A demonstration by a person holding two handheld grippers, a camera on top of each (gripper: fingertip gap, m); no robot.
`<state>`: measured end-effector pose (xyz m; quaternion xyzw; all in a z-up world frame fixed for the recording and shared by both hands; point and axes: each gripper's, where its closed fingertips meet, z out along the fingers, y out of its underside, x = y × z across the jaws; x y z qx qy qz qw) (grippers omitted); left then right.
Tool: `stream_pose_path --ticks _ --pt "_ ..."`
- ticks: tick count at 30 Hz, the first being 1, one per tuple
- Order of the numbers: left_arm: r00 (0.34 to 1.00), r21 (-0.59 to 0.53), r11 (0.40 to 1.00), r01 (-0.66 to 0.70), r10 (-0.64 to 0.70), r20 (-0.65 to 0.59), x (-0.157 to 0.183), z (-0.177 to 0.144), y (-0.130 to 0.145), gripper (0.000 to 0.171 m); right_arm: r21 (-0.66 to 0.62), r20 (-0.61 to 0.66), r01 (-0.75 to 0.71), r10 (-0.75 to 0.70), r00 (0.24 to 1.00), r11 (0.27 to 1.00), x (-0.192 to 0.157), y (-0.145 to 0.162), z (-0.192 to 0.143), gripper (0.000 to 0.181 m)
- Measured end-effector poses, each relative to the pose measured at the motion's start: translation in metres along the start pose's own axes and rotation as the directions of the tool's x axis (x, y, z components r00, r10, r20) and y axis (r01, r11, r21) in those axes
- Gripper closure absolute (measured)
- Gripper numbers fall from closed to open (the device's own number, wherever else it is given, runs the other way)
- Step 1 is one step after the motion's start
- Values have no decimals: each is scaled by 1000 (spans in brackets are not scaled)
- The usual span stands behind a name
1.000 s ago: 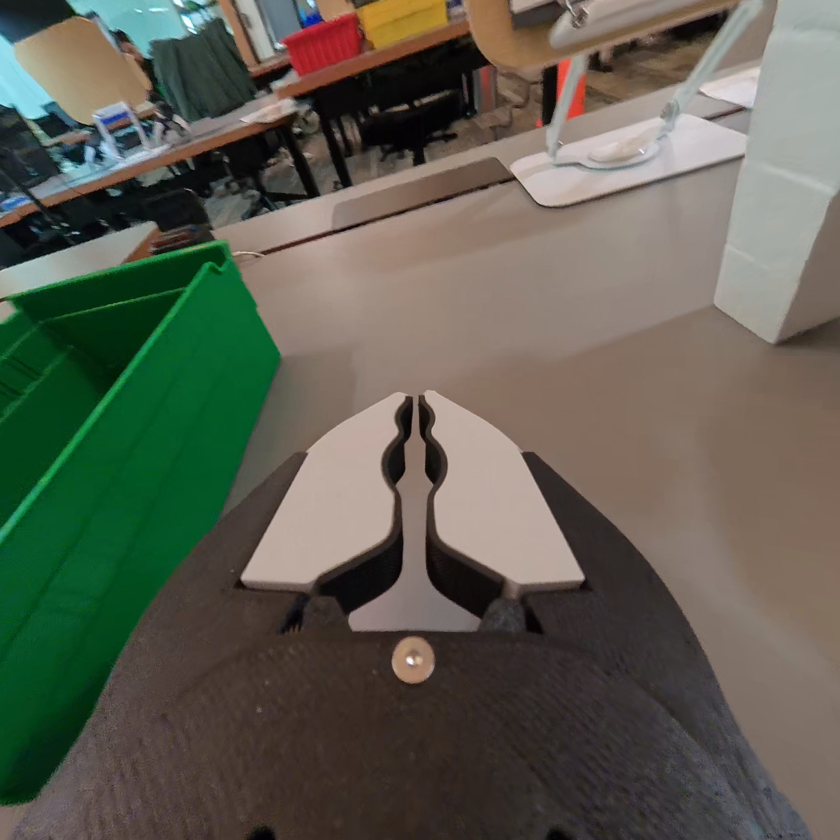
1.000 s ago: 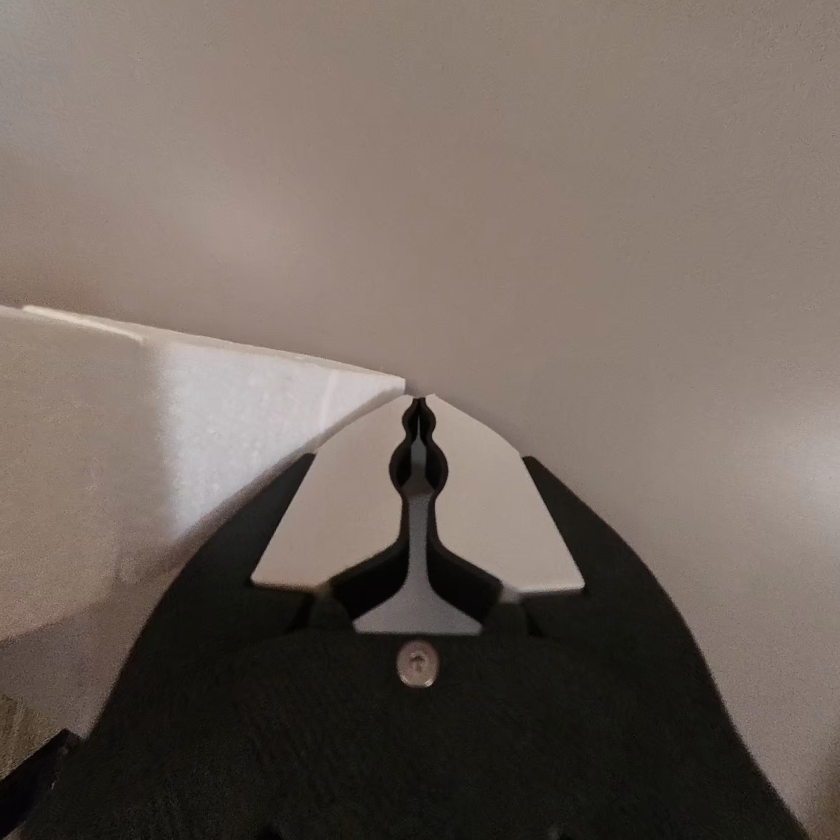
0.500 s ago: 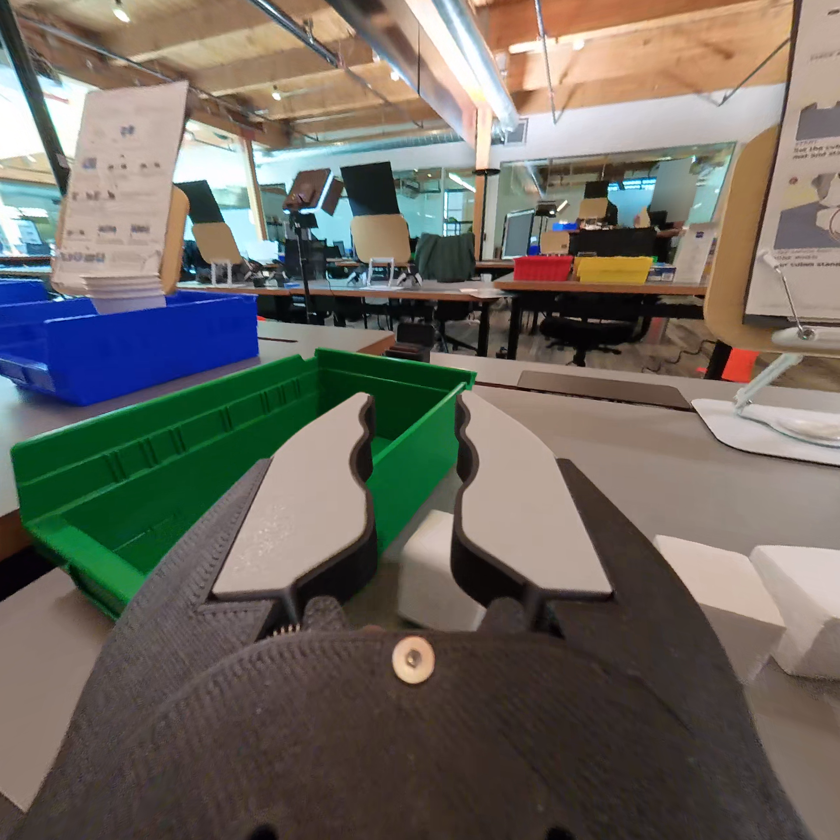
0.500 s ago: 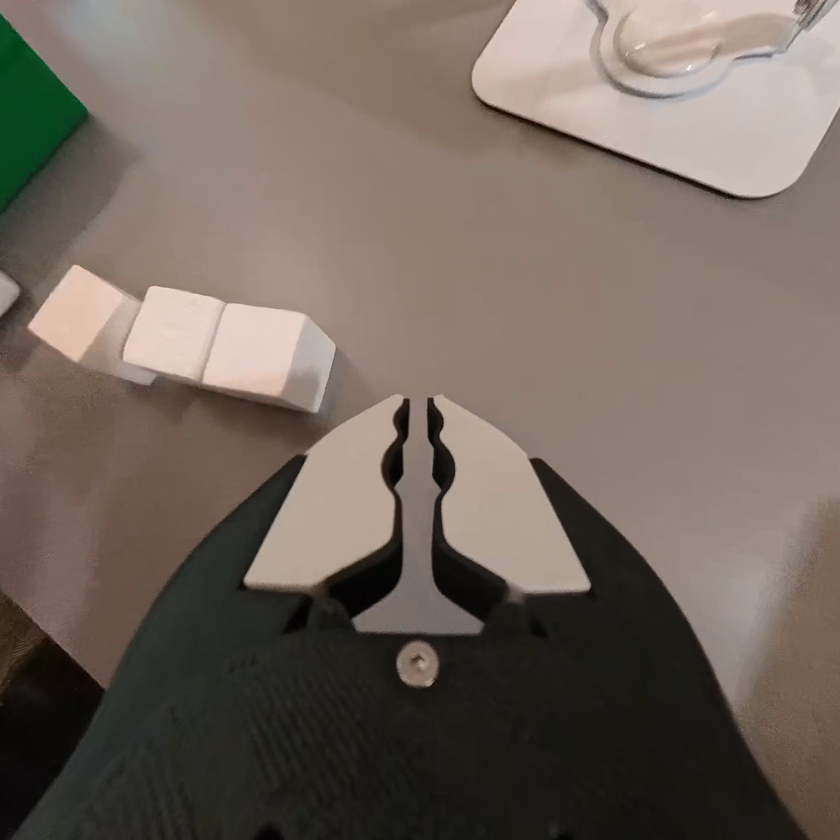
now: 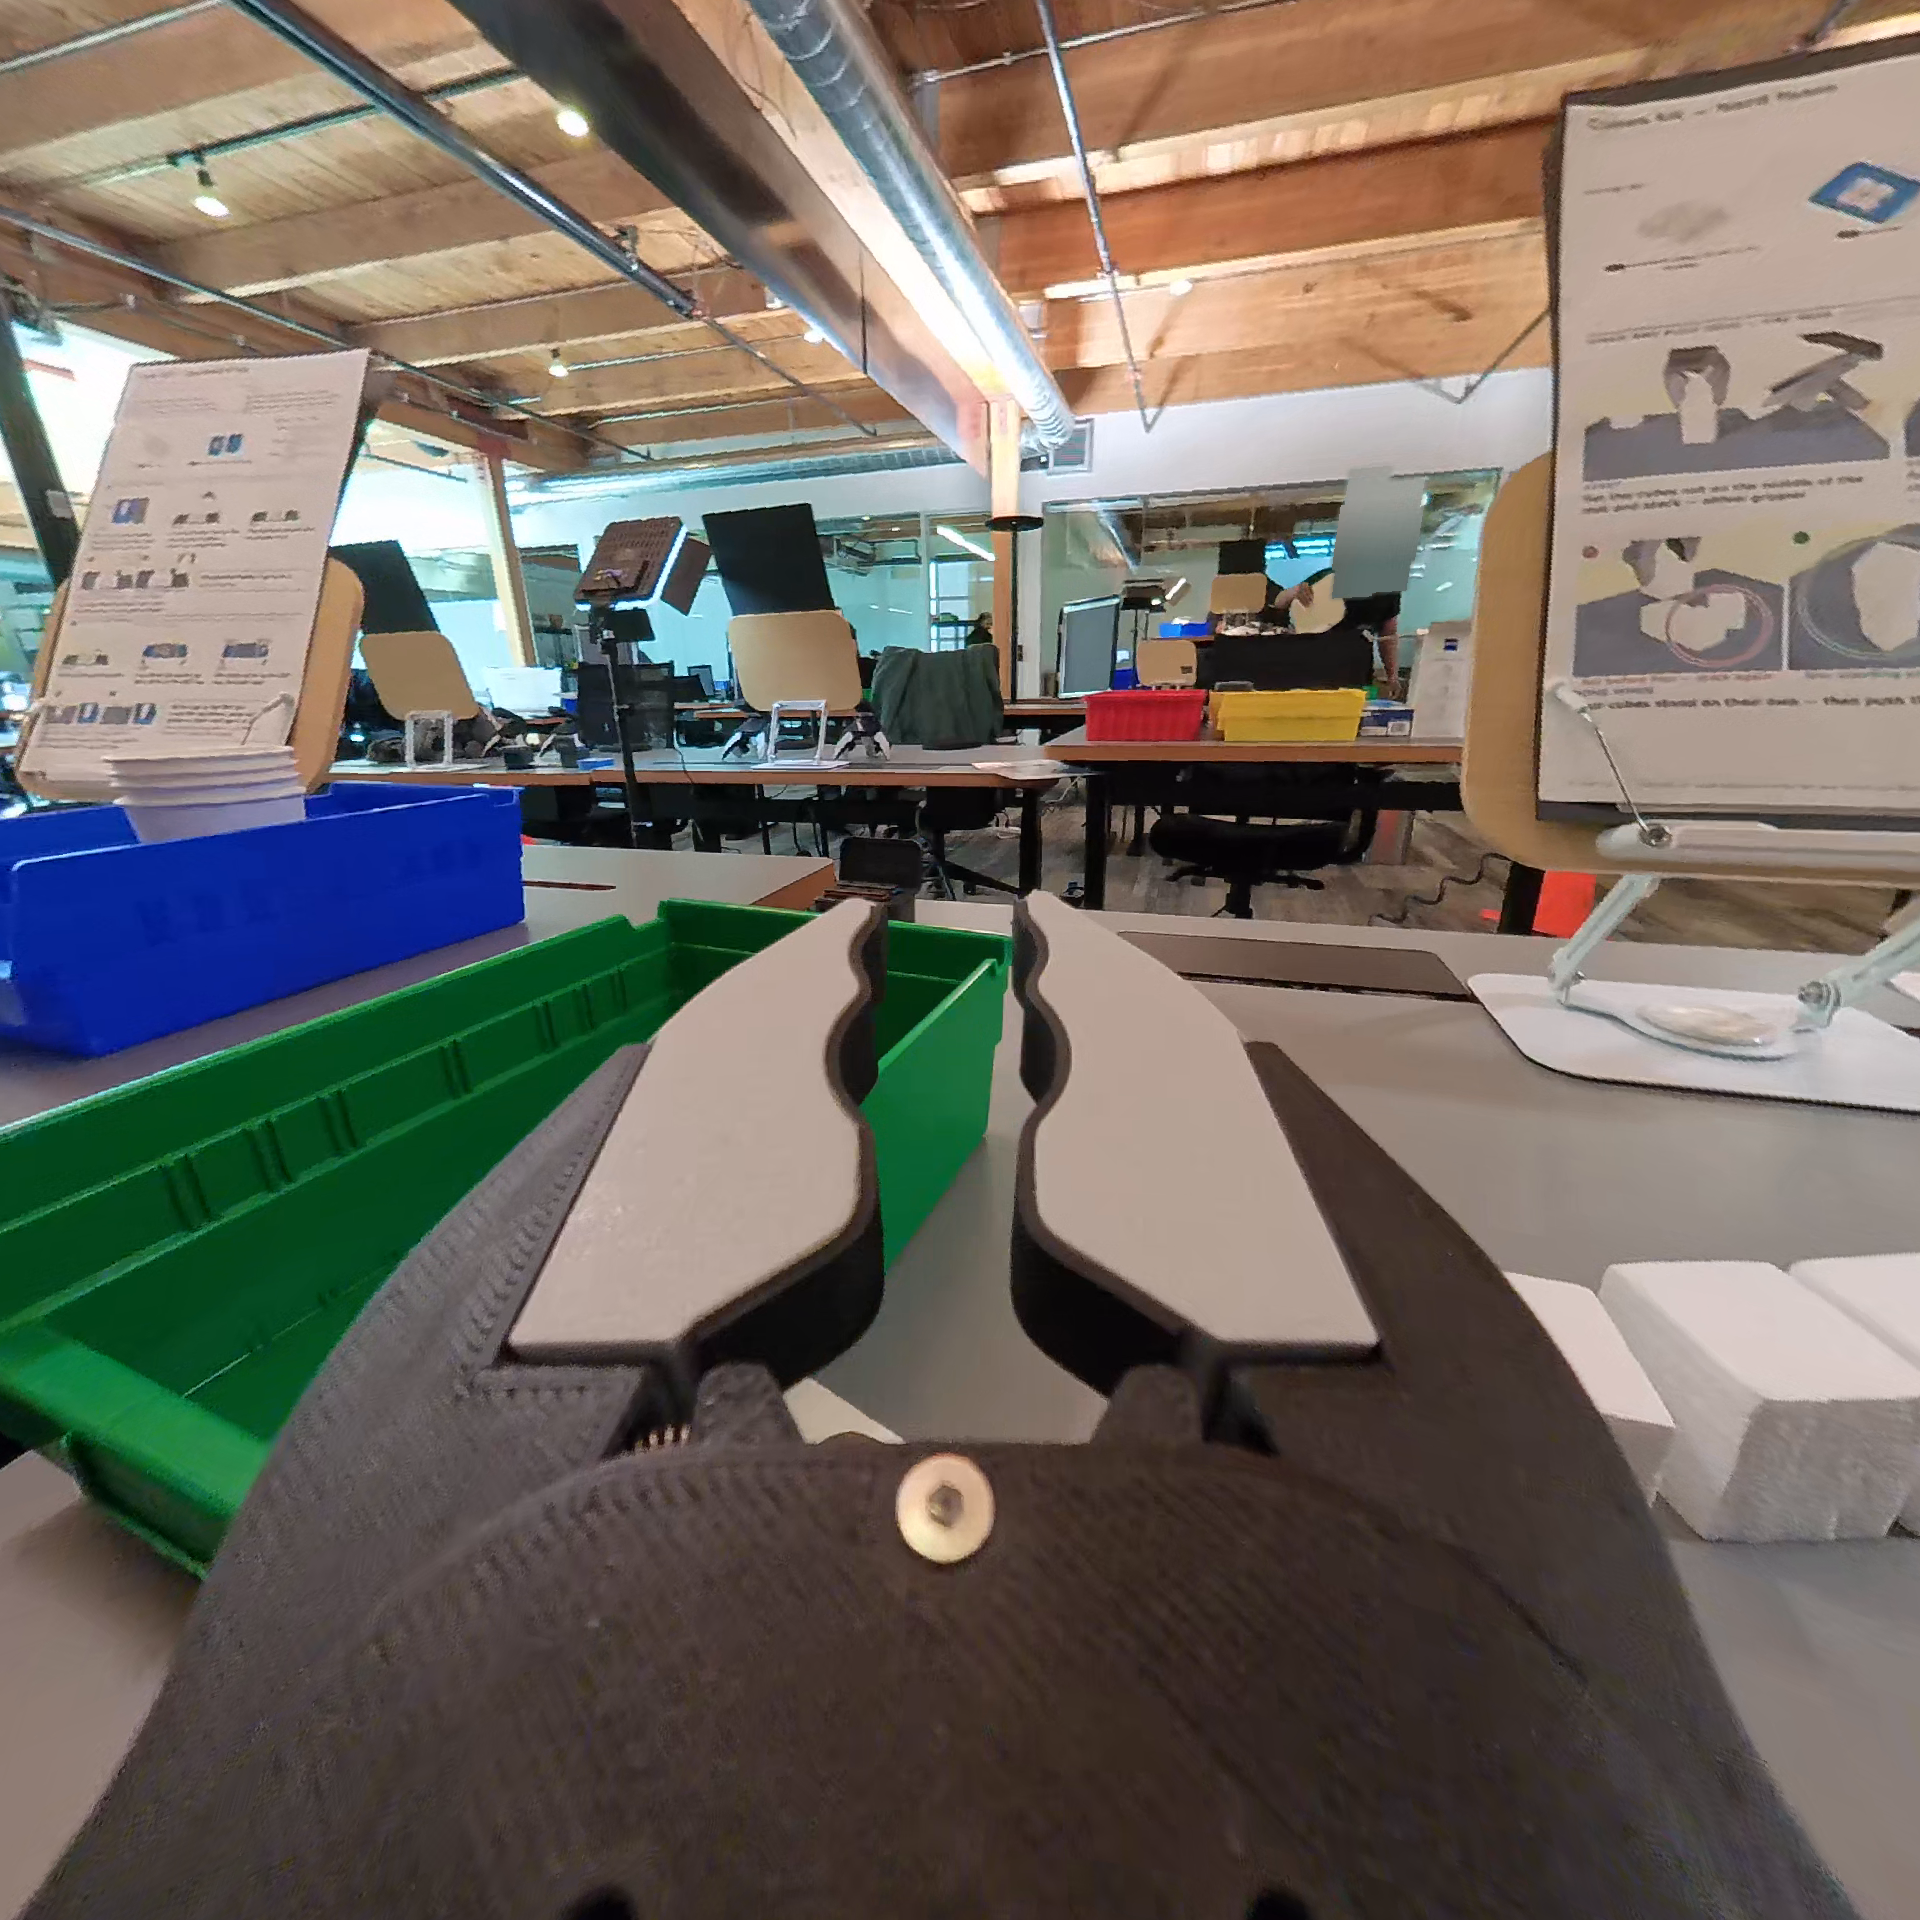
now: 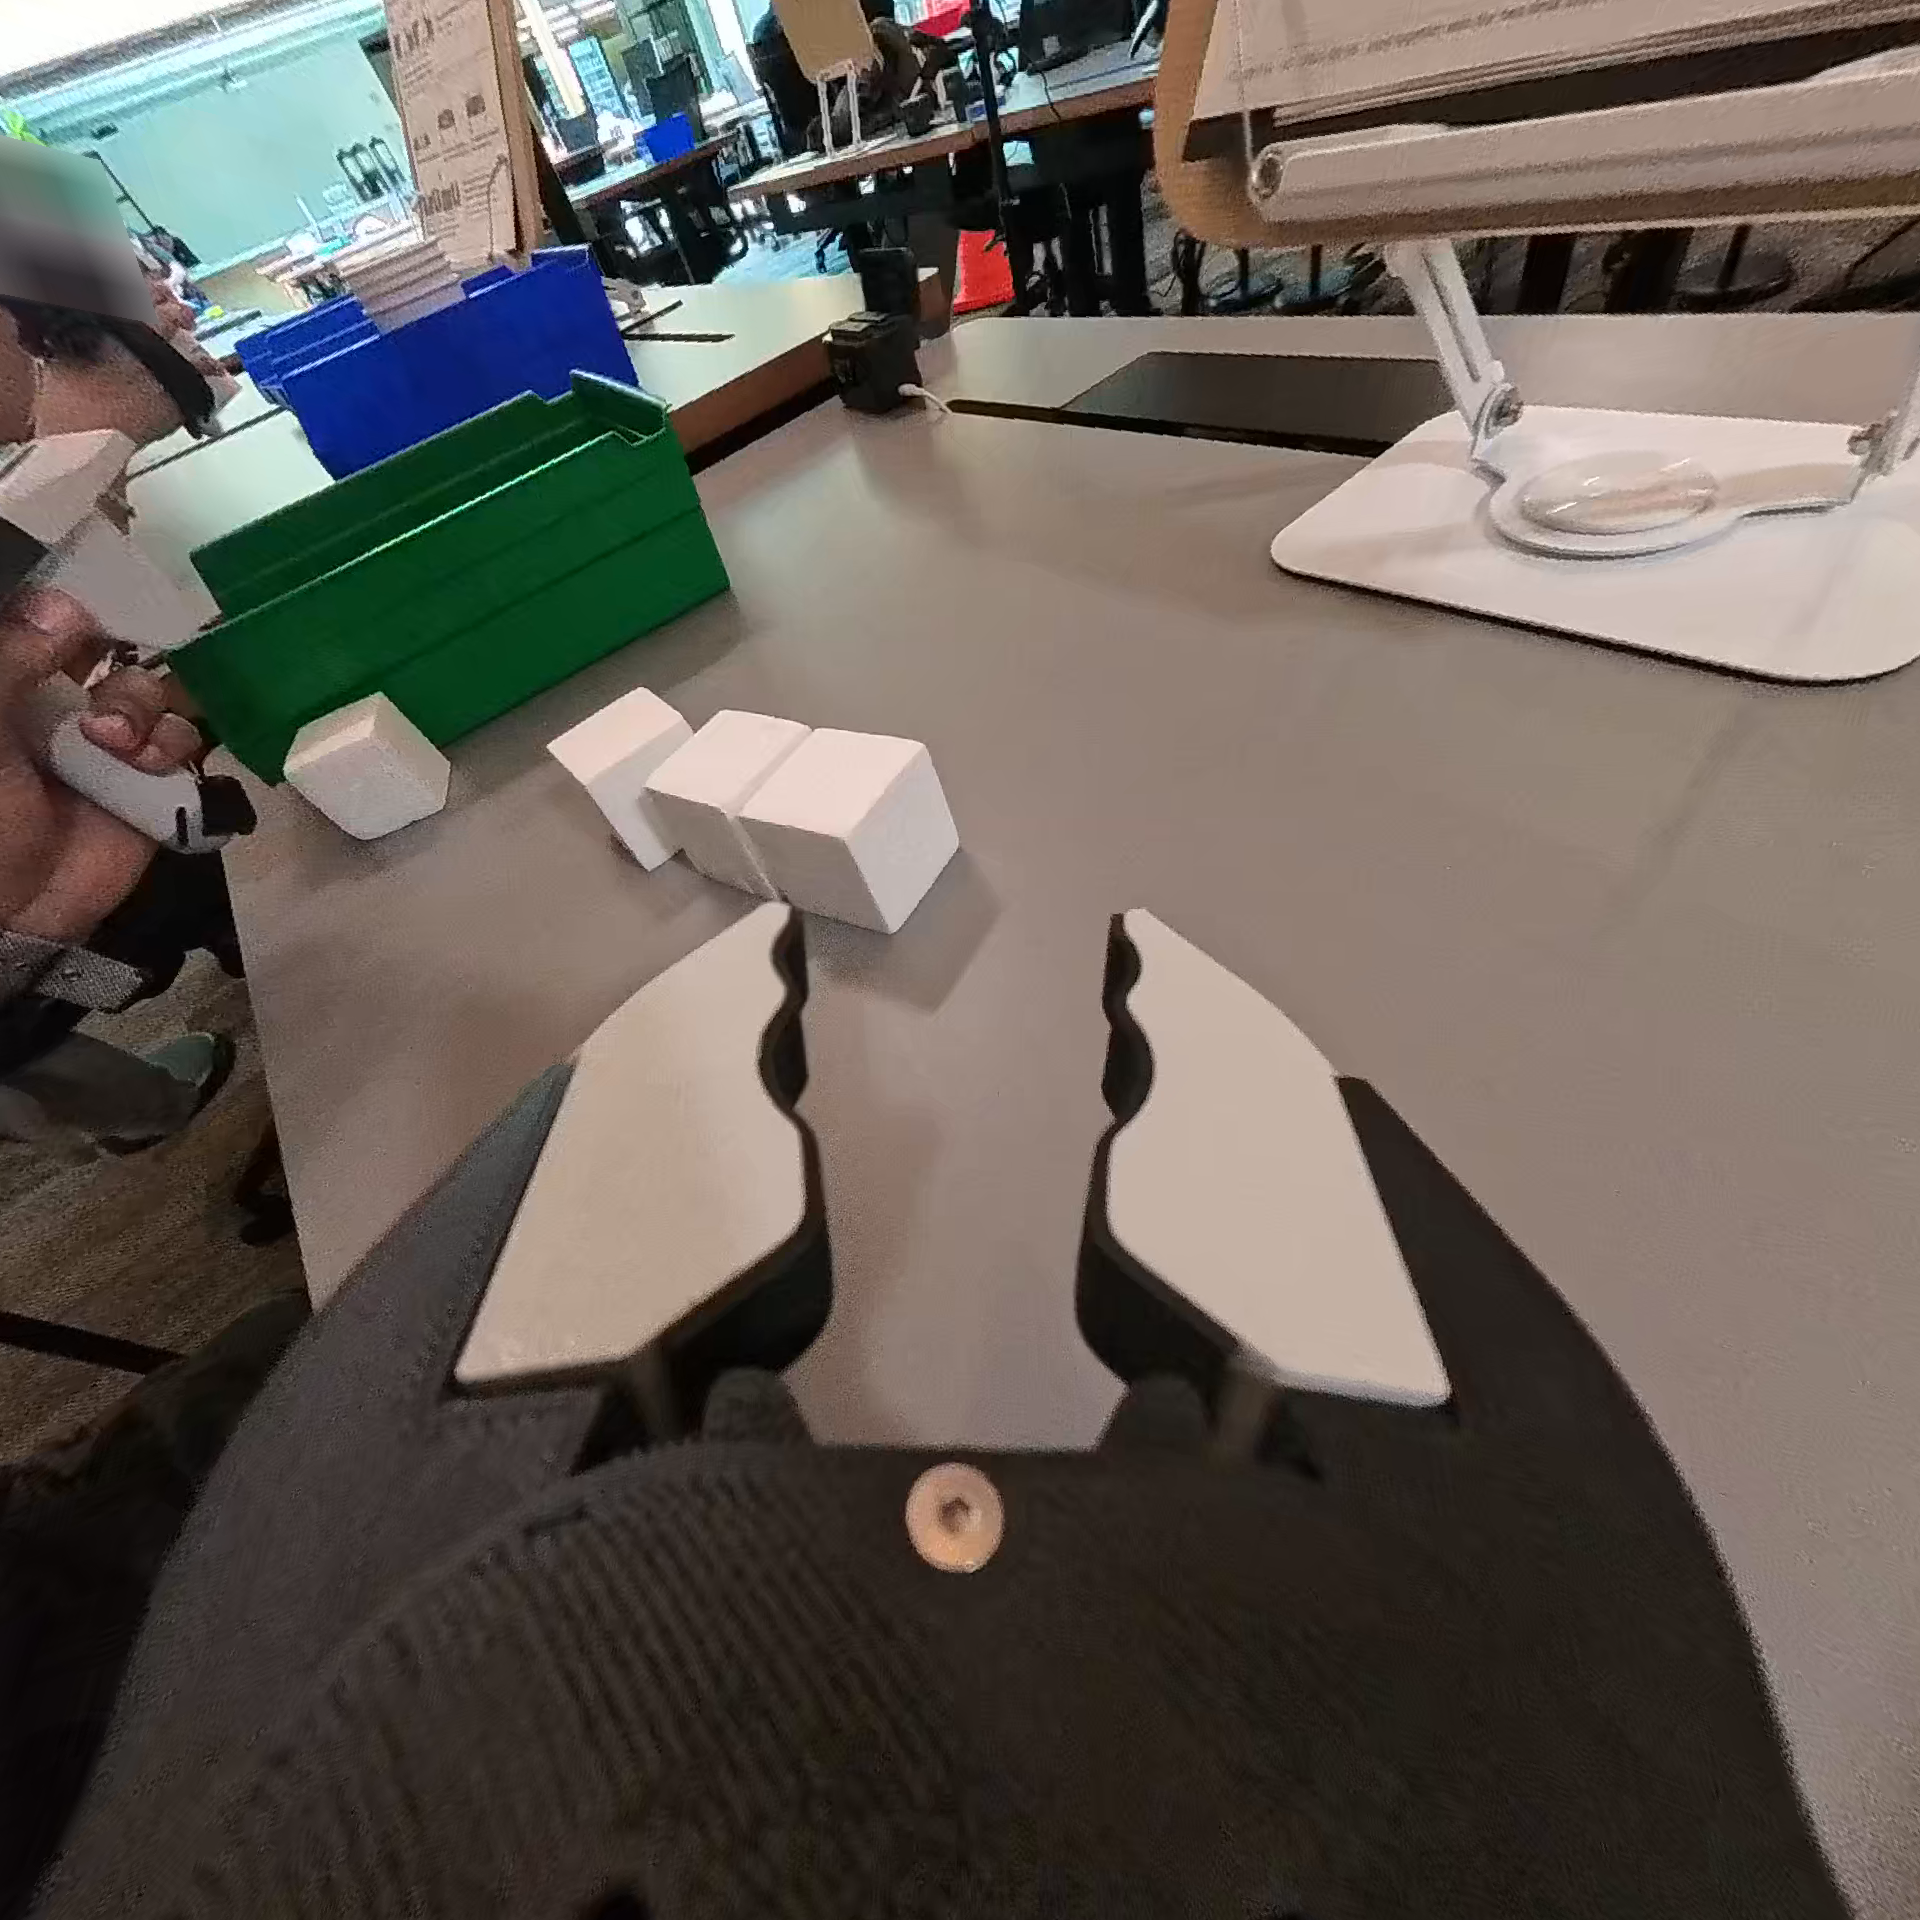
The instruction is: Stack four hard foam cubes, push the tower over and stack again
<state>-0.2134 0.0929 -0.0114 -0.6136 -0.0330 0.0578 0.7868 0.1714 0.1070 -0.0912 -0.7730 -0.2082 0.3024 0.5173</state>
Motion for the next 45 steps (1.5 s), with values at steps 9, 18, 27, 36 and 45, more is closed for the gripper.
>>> stream_pose_path --ticks 9,18,27,36,45 --pt "993 46 995 86 -89 75 -35 0 -12 145 64 -52 312 -310 949 948 -33 -16 4 111" --pt "990 97 995 26 -39 134 -73 -12 -33 161 117 218 369 -386 896 922 -225 12 131 101" --pt "979 66 998 -18 4 205 -92 -8 -27 153 -125 321 423 -367 873 897 -313 56 265 105" --pt "979 63 998 -18 5 204 -91 -5 -25 151 -134 410 272 -197 890 953 -310 36 231 129" --pt "984 -139 978 158 -167 -56 12 -11 1 147 79 219 514 -518 827 854 -132 -39 52 129"
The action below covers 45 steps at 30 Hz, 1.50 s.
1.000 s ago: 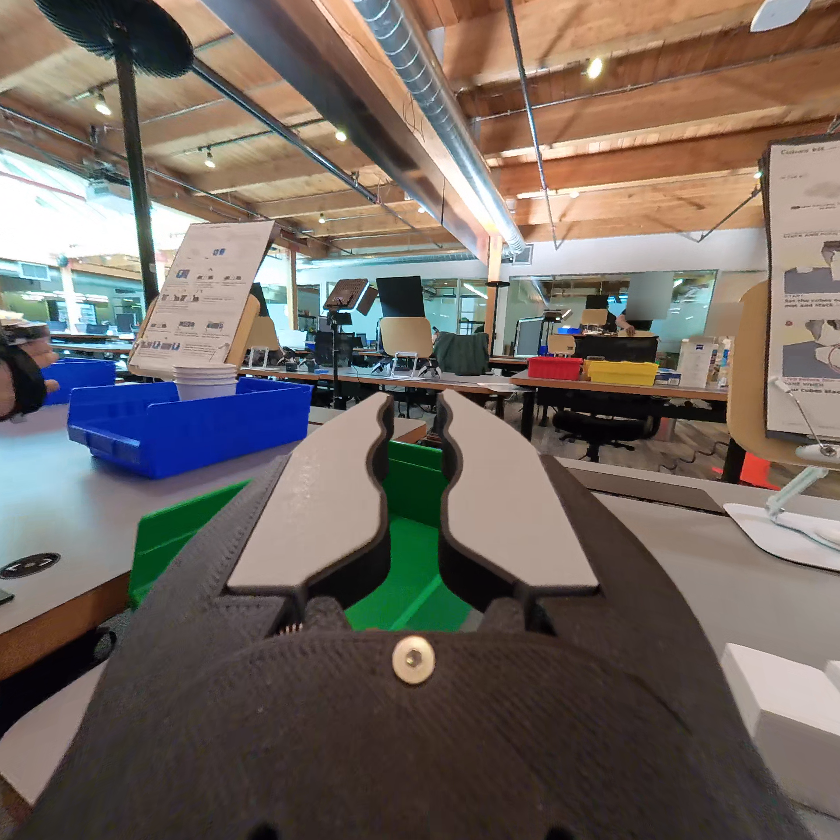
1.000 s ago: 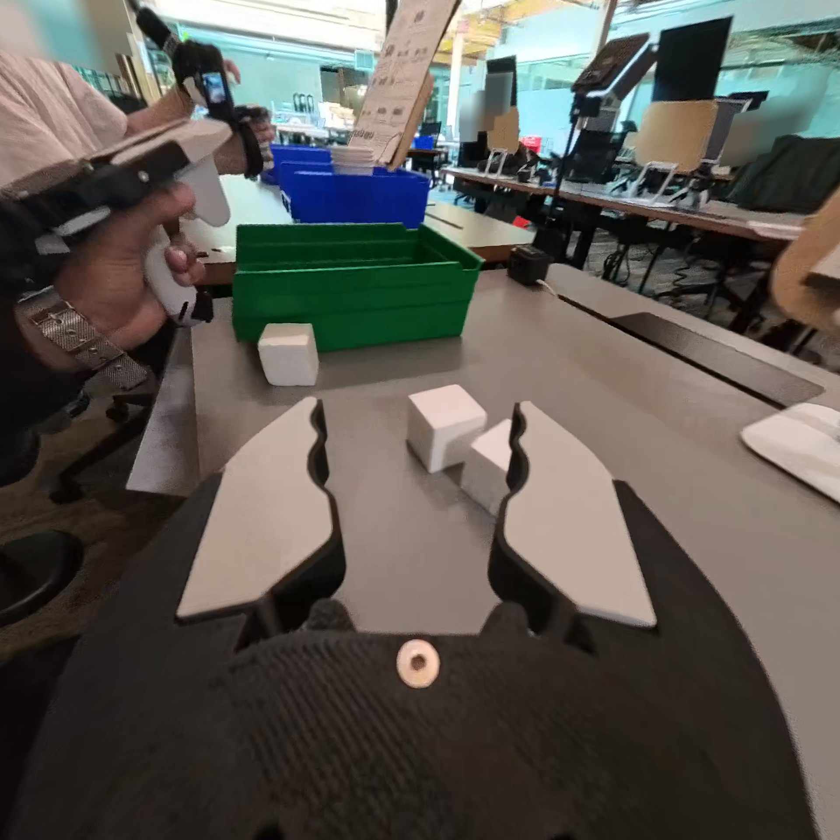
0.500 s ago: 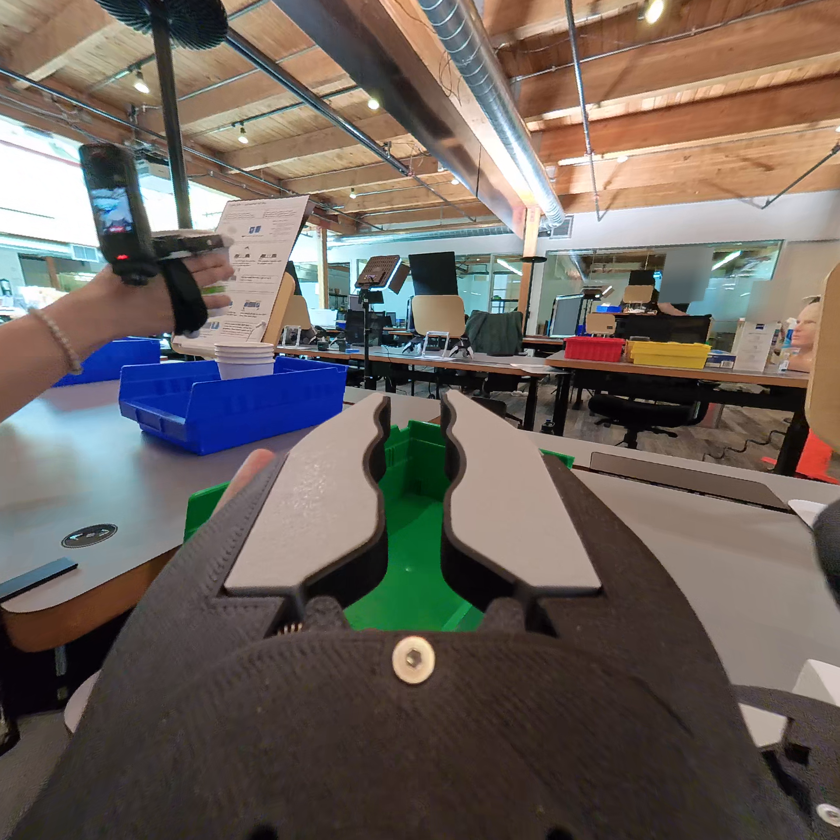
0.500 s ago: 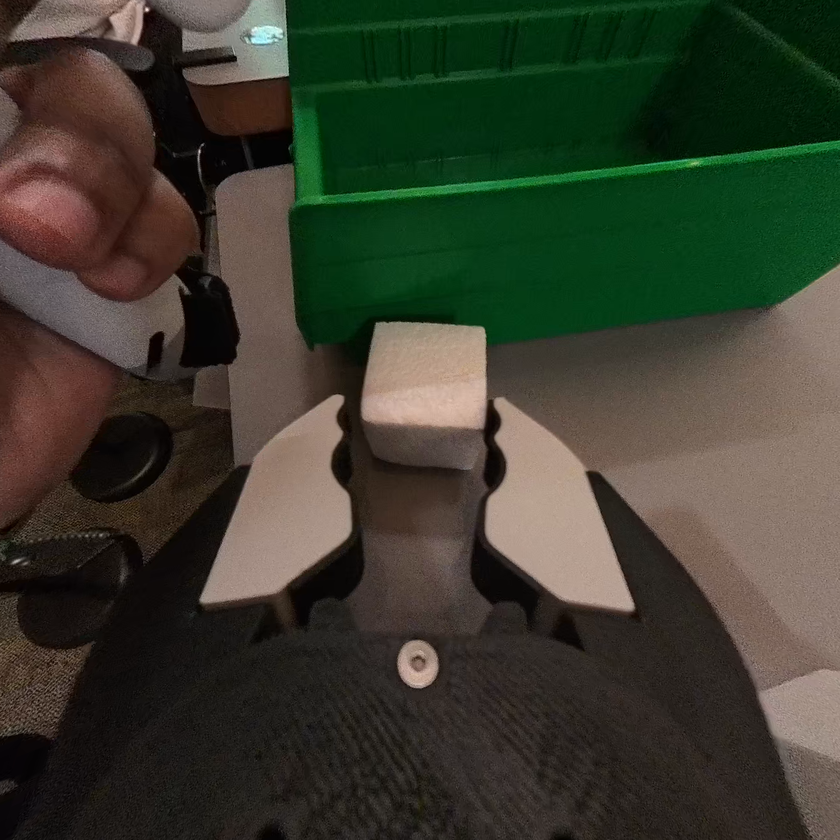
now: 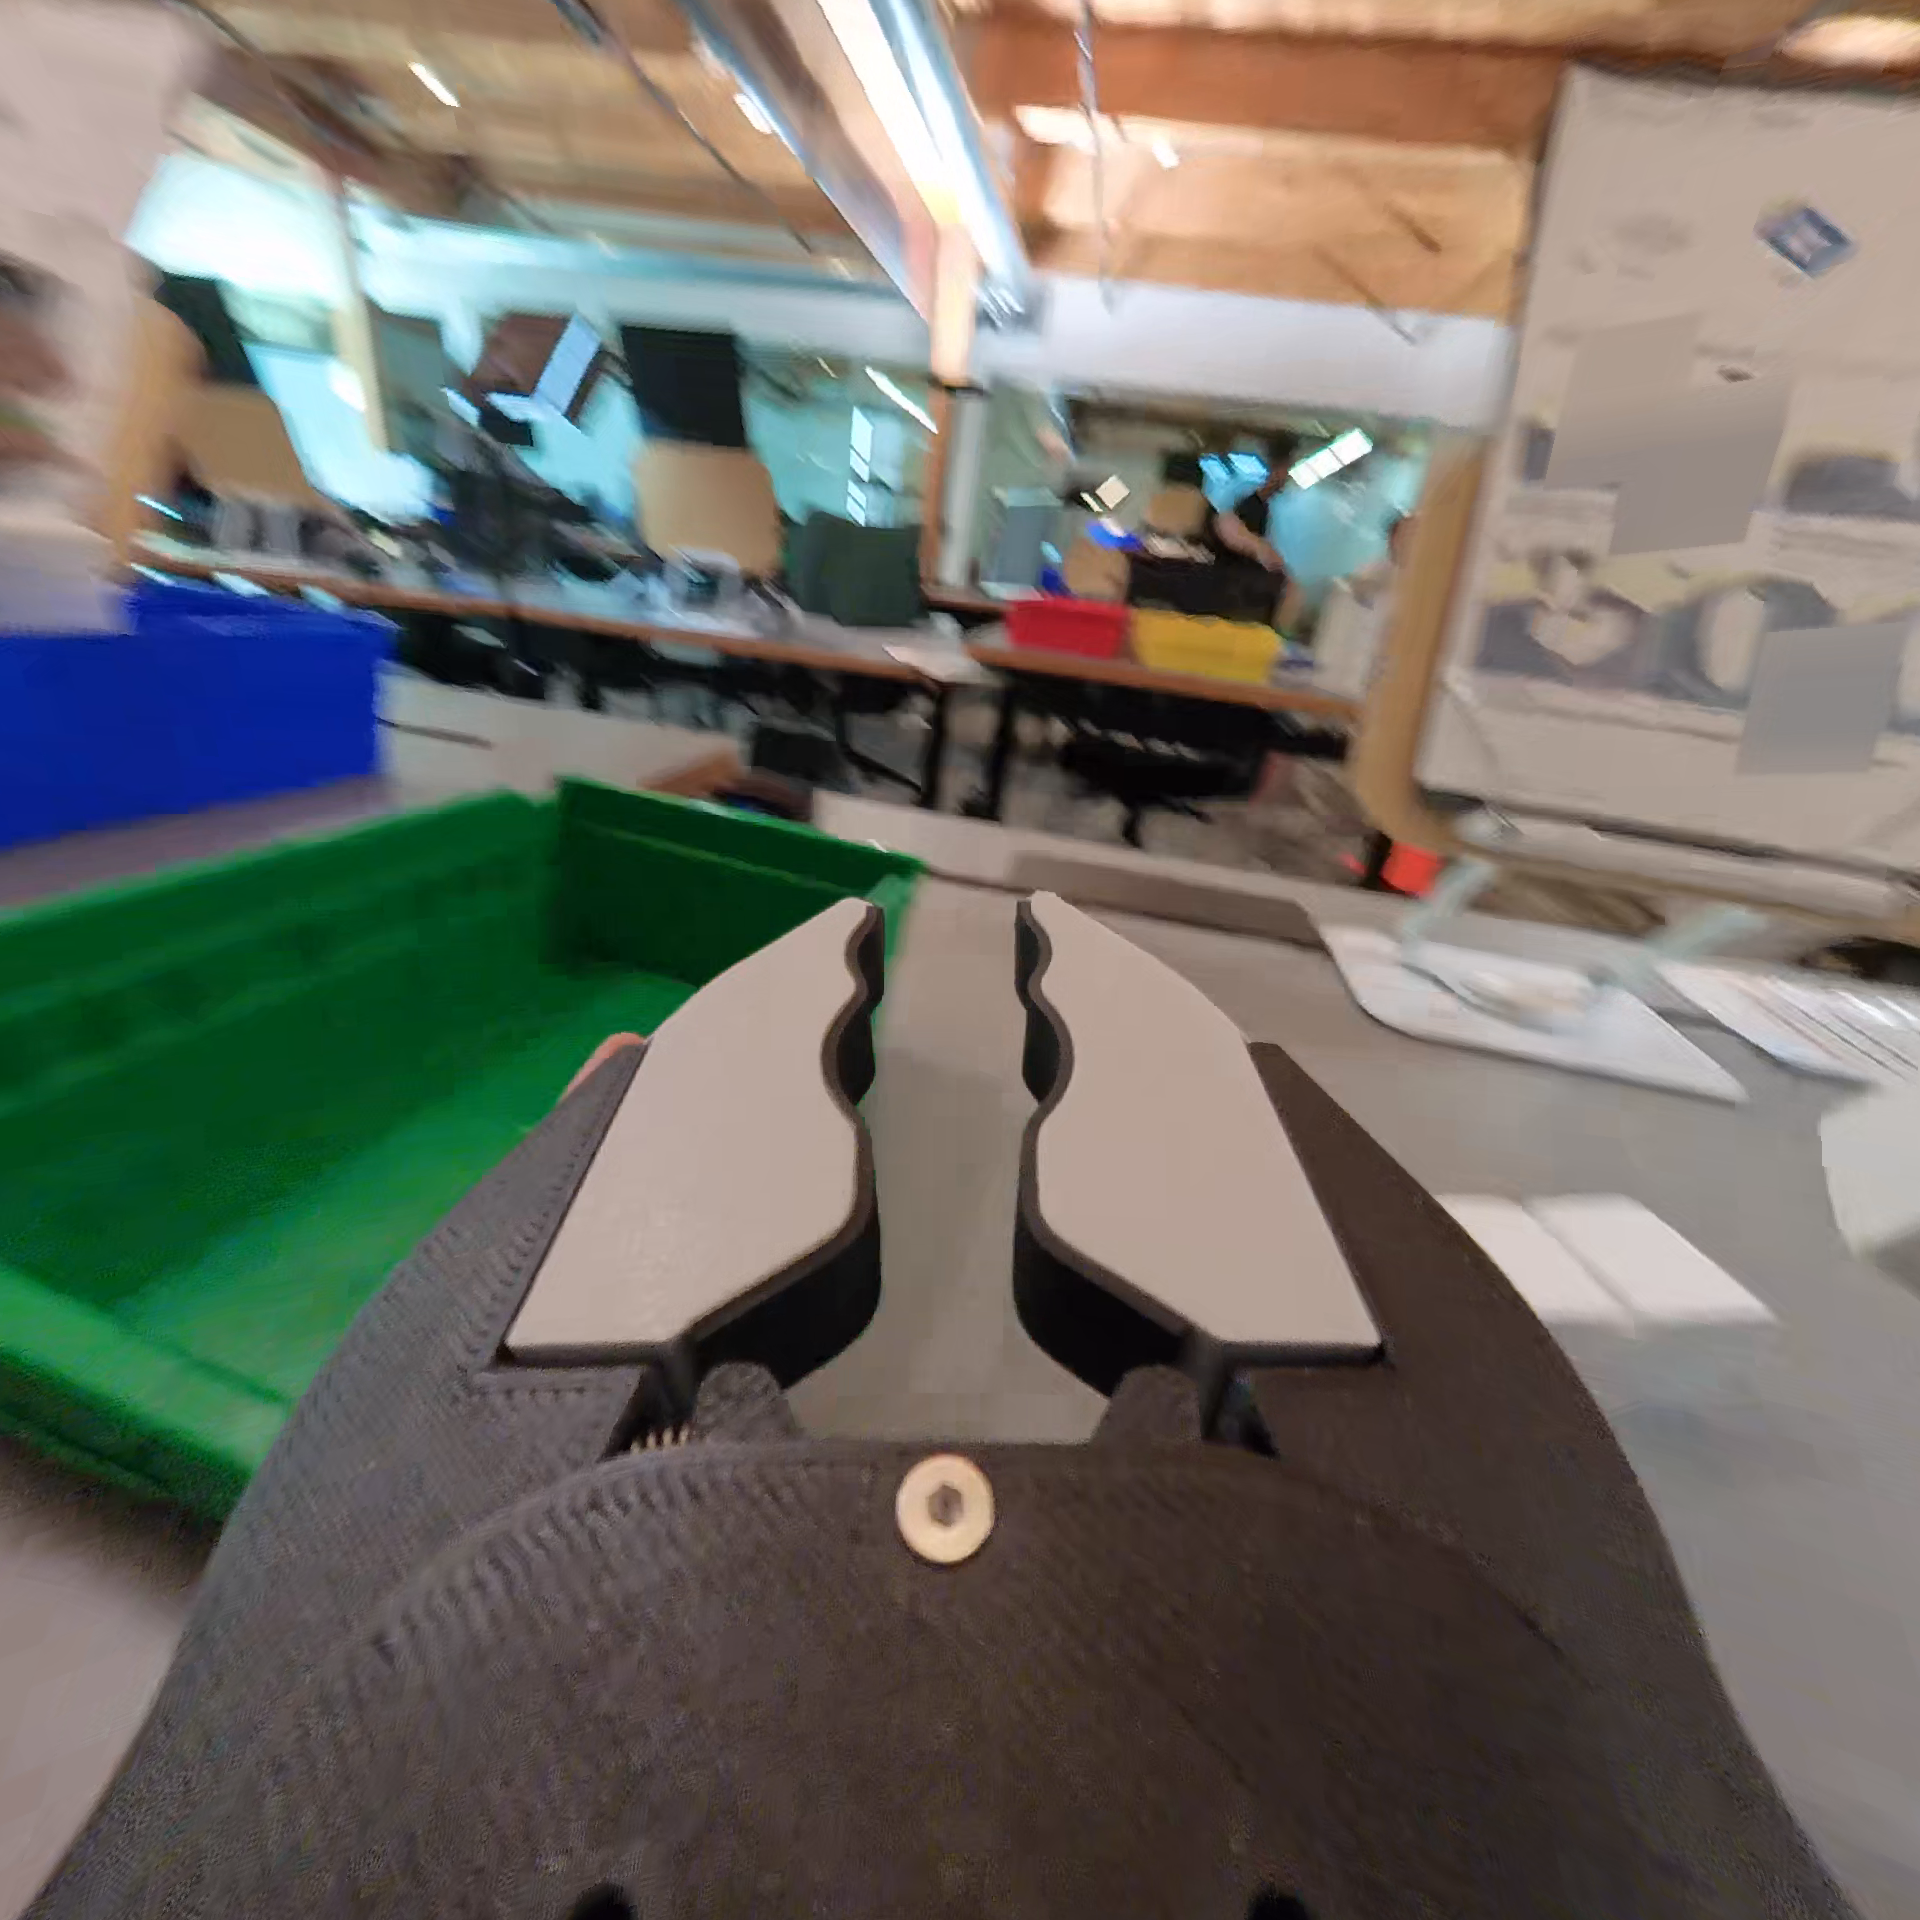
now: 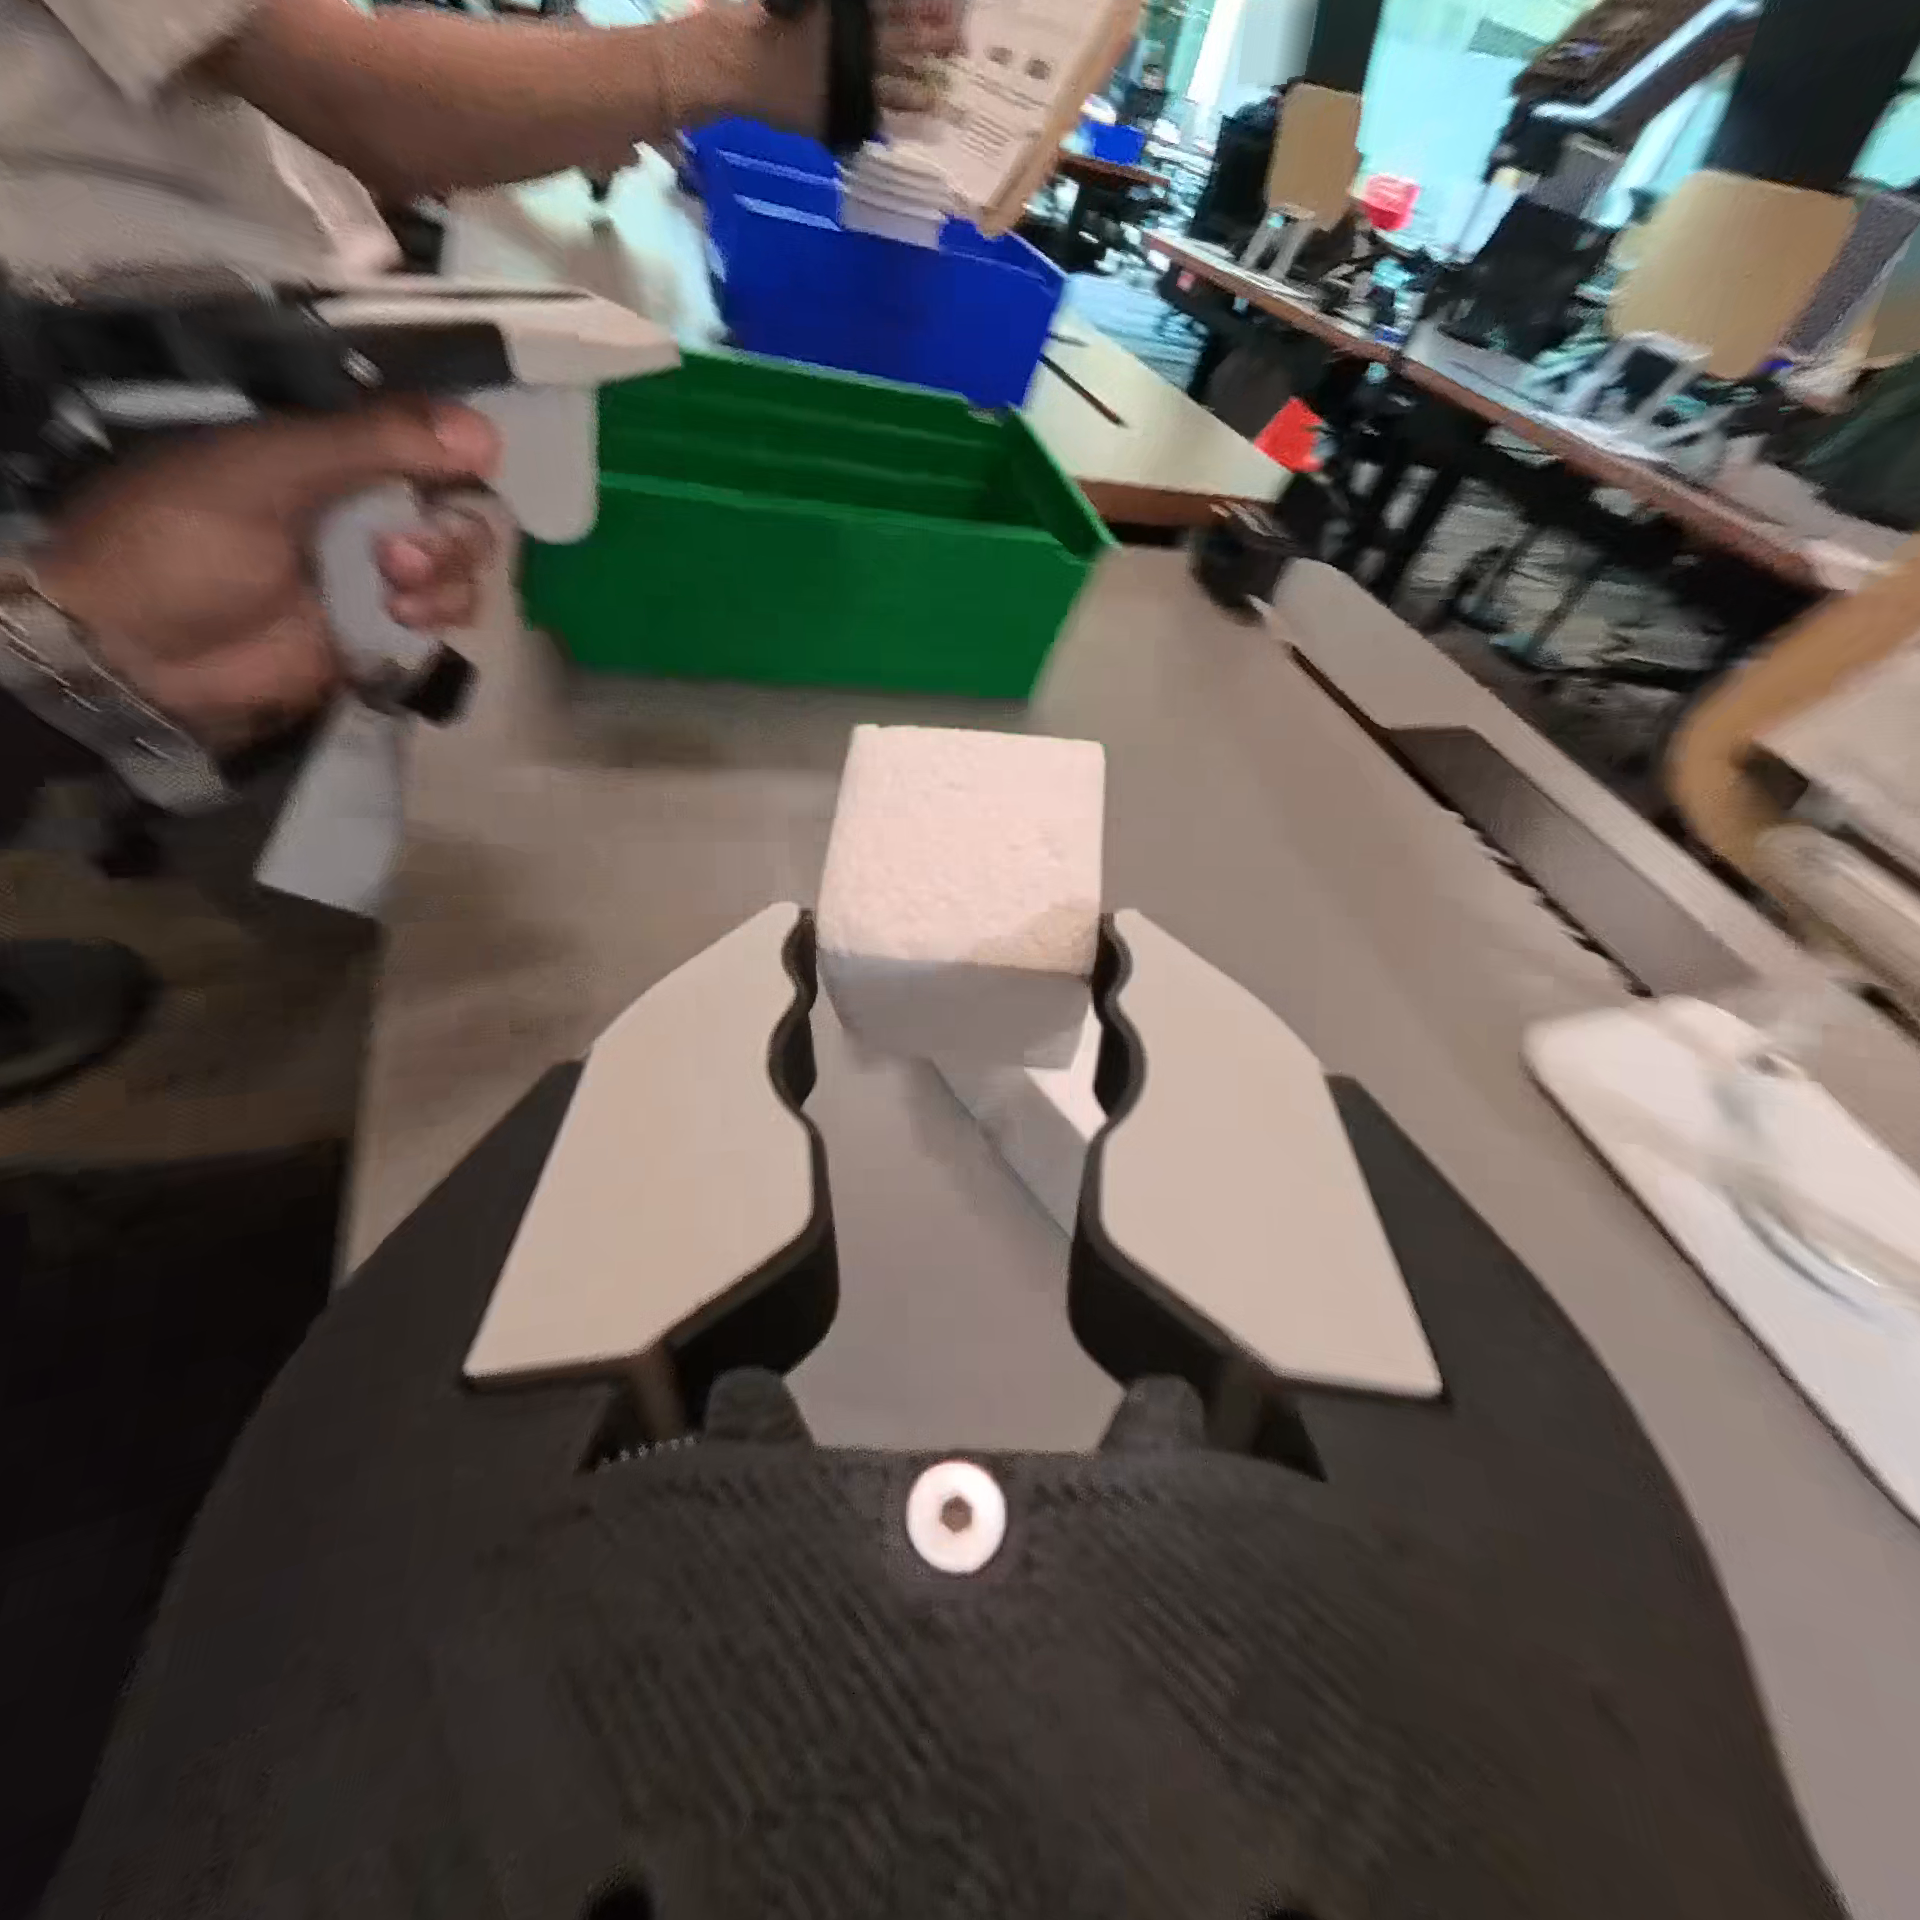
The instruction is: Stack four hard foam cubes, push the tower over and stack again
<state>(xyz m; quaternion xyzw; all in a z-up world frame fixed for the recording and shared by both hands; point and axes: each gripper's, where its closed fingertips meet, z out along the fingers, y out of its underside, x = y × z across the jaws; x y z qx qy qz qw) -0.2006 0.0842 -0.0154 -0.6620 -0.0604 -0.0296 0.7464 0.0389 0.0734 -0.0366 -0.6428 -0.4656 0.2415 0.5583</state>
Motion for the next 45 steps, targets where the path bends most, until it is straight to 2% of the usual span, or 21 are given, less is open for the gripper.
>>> stream_pose_path --ticks 3,5,7,10,12,17,23,28,29,31,34,39,41,43,45 --pt "990 -137 991 -4 -15 -143 56 4 32 158 -19 5 -29 29 1000 999 44 46 -57 129" --pt "978 -146 989 31 -60 -199 83 11 36 166 -12 65 -101 101 993 995 59 68 -76 129" --pt "963 -187 981 43 -91 -255 108 24 47 167 -39 128 -139 143 981 989 64 85 -83 129" --pt "953 -256 967 21 -96 -286 130 47 70 167 -86 171 -109 123 978 990 59 103 -82 129" --pt "944 -263 965 5 -92 -318 139 55 76 170 -140 190 -70 96 977 988 50 114 -80 129" --pt "925 -259 958 -120 13 -380 127 52 88 171 -235 229 66 -11 973 970 33 138 -74 129" --pt "907 -353 933 -75 -83 -412 128 52 105 171 -258 271 47 25 962 965 31 146 -66 129" --pt "900 -360 926 -113 -58 -432 133 45 111 170 -248 275 7 63 959 969 35 151 -66 129" --pt "901 -354 928 -112 -55 -430 132 45 109 170 -248 255 4 61 965 969 38 152 -65 125" --pt "903 -349 931 -105 -58 -426 131 44 107 170 -258 204 -4 58 977 966 45 154 -64 105" --pt "904 -351 931 -97 -65 -422 129 44 107 170 -235 154 -22 59 986 972 50 149 -66 96" --pt "902 -345 933 -104 -57 -427 132 44 107 171 -261 117 -99 134 984 960 52 152 -68 96" --pt "901 -326 938 -119 -36 -433 133 43 105 171 -272 68 -195 221 973 942 53 152 -73 96" --pt "901 -314 939 -141 -10 -433 132 43 104 171 -231 -24 -328 331 943 916 55 141 -82 97" --pt "901 -311 940 -142 -7 -434 131 42 103 171 -131 -84 -387 379 922 913 55 124 -94 100"
